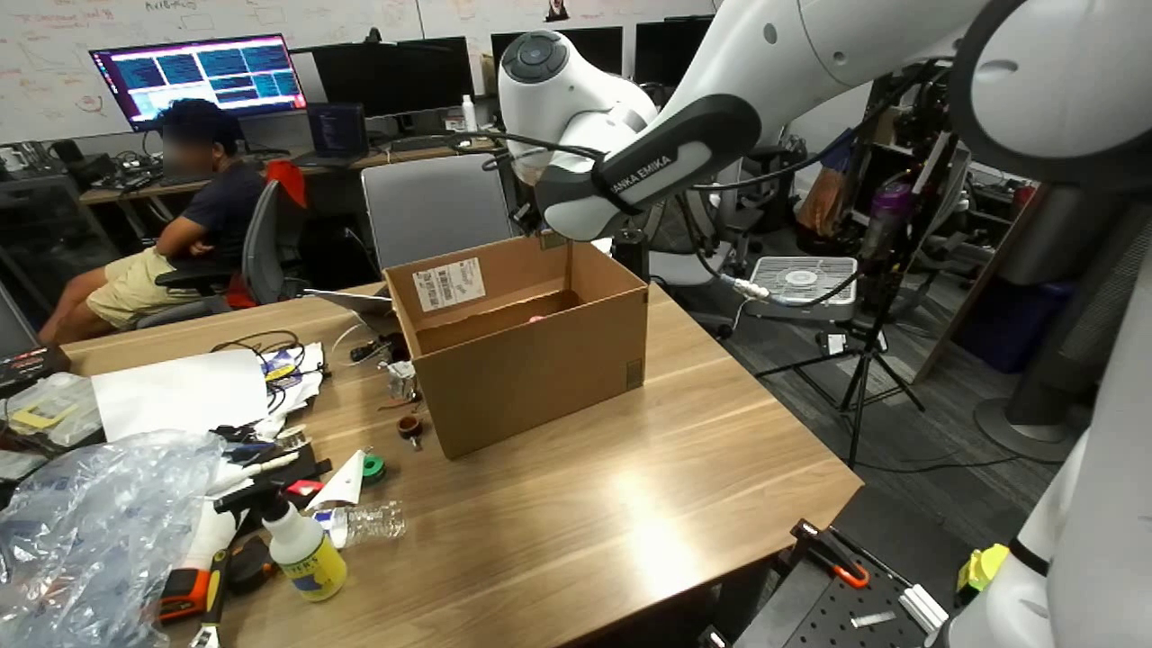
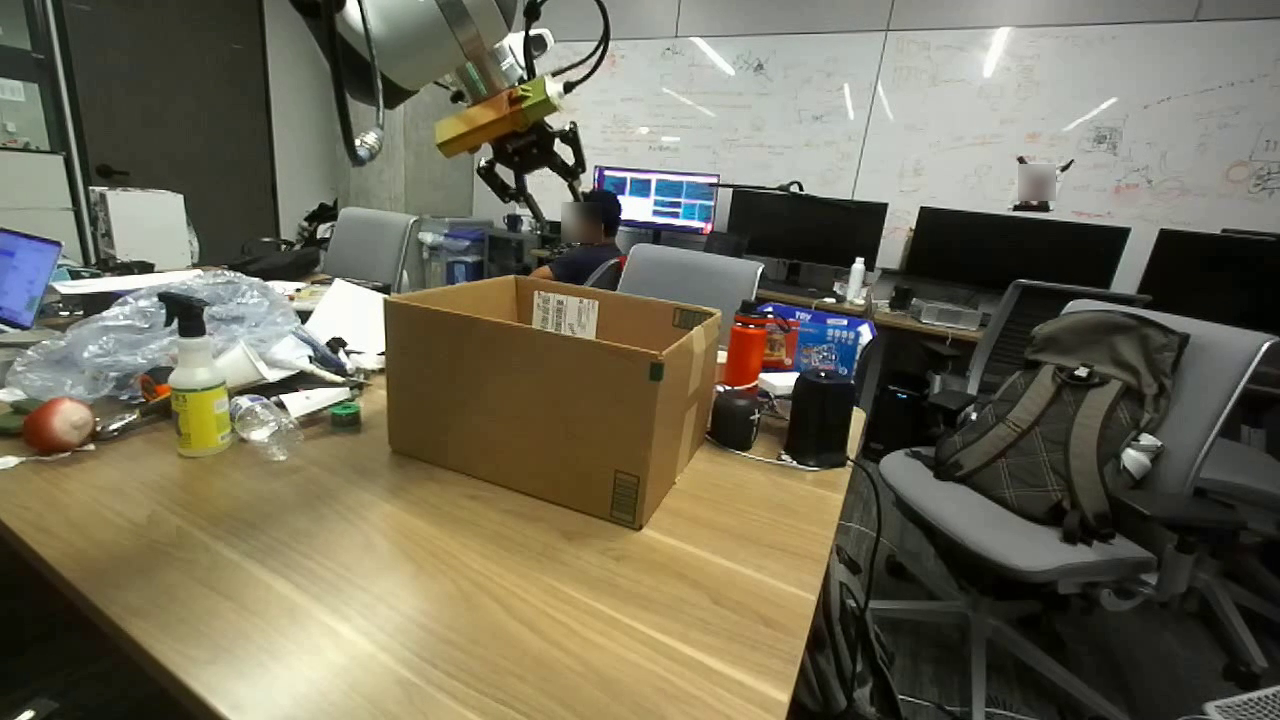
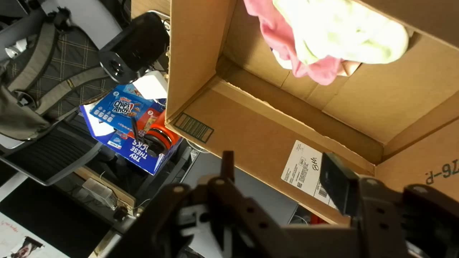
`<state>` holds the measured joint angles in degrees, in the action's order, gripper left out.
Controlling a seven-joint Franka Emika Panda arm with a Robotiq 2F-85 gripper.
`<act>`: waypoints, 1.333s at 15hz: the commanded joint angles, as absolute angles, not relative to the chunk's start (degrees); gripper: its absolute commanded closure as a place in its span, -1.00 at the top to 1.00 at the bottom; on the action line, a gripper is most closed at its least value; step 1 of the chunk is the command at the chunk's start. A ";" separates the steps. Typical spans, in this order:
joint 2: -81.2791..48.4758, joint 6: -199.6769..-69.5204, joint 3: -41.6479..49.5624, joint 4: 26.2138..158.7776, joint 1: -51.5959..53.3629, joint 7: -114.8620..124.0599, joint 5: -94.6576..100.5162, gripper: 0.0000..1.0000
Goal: Pick up the clothes from the table and put them in the box
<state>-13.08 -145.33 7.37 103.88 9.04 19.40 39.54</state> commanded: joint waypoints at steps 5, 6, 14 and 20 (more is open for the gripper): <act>-9.73 -138.87 3.36 106.08 6.02 13.35 29.55 1.00; -8.89 -137.71 3.12 106.82 5.83 12.23 28.19 1.00; 8.30 -127.29 2.35 122.84 2.24 0.11 16.13 1.00; 24.05 -121.08 4.53 135.34 -0.30 -6.66 8.46 1.00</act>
<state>15.08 -122.84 3.73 128.43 0.64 -2.88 12.10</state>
